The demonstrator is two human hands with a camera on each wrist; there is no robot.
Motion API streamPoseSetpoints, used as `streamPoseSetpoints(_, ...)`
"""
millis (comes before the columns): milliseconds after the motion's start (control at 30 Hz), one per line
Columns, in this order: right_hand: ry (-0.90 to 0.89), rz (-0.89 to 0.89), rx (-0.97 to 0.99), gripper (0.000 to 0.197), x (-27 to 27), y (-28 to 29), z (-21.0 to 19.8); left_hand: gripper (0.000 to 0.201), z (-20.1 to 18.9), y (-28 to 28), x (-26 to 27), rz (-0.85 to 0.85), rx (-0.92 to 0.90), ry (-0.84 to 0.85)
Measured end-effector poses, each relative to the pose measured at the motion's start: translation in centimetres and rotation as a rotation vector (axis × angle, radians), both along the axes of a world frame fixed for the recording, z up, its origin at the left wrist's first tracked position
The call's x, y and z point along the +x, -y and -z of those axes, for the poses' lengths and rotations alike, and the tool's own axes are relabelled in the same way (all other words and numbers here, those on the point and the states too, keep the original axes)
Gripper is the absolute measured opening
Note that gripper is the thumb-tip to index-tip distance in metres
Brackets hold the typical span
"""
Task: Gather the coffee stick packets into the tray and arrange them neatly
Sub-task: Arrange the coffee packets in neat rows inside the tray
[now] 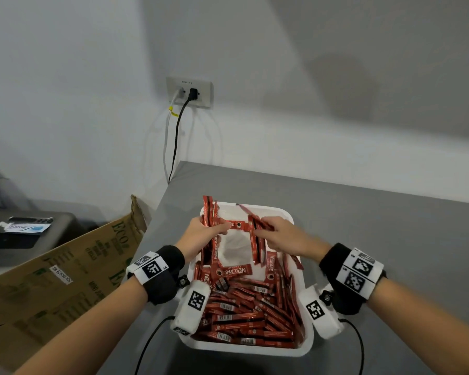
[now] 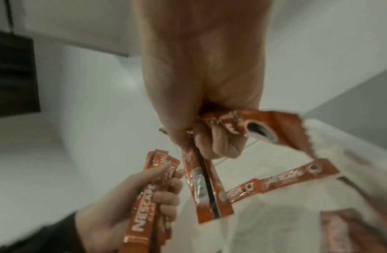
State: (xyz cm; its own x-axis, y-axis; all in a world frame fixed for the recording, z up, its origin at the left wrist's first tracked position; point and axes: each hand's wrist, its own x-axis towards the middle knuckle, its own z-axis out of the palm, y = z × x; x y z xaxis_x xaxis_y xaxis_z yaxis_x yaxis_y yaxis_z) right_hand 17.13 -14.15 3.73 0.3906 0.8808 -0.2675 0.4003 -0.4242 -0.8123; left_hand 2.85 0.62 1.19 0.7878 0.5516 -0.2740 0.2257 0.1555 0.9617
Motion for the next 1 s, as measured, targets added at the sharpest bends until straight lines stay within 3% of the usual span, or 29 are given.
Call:
streamPoseSetpoints(67,-0.186,0.094,0.122,0.017,-0.8,-0.3,-0.3,0.021,-0.5,0.7,0.1,0.142,-0.03,0.012)
streamPoseSetpoints(133,-0.265,0.12,0.169,0.018,-1.7,-0.7,-0.2,0.019,-1.1,1.5,0.2,0.266,-0.003,0.016)
streamPoseSetpoints(233,-0.297,0.138,0.196,0.021,-2.6,-1.4,0.0,0.009,-1.4,1.8,0.6,0.193,0.108,0.005)
streamPoseSetpoints(300,-0.326,0.188,0.19,0.025,-2.9,-1.6,0.0,0.01,-1.3,1.5,0.5,0.149,0.081,-0.002)
streamPoseSetpoints(400,-0.342,0.197,0.153,0.022,-3.2,-1.8,0.1,0.015,-1.3,1.6,0.2,0.214,-0.016,-0.01)
streamPoseSetpoints(600,-0.055,0.357,0.235,0.032,-2.4,-1.5,0.0,0.021,-1.5,1.4,0.0,0.15,0.193,0.022)
streamPoseSetpoints(667,-0.114,0.408,0.247,0.036,-1.7,-1.1,0.0,0.022,-1.2,1.2,-0.3,0.105,0.213,0.038)
streamPoseSetpoints(800,-0.472,0.474,0.384,0.039,-2.0,-1.1,-0.3,0.014,-1.1,1.5,-0.1,0.067,0.111,0.055)
streamPoseSetpoints(1000,-0.436,0.508,0.519,0.048,-3.3,-2.8,-0.7,0.03,-1.9,2.6,0.8,0.216,0.027,0.061)
